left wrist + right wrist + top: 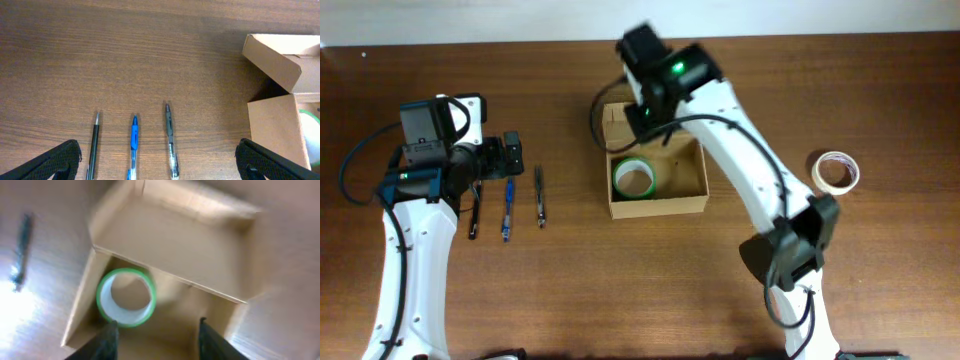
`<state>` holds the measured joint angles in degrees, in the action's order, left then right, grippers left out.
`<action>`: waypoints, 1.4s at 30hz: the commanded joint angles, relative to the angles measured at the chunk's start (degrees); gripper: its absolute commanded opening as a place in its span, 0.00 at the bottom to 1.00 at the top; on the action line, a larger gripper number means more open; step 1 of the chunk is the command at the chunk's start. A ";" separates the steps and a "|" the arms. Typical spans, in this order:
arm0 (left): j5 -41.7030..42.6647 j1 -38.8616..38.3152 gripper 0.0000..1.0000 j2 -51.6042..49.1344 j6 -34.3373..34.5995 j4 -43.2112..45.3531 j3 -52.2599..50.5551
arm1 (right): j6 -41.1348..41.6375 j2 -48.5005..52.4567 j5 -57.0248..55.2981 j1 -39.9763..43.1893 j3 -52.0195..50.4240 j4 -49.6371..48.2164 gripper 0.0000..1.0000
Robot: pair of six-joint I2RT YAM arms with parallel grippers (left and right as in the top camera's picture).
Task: Pack container
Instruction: 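Carry the green tape into the box and release it, then grasp the white masking tape roll with the right gripper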
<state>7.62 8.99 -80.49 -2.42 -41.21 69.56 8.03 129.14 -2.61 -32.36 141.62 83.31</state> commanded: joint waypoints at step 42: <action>0.96 0.17 0.99 -0.17 -0.92 -0.02 1.09 | 22.71 -12.04 3.91 55.28 -57.96 -30.84 0.72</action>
<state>7.75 8.99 -80.49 -2.42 -41.19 69.65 30.06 115.39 1.17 22.90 84.27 53.34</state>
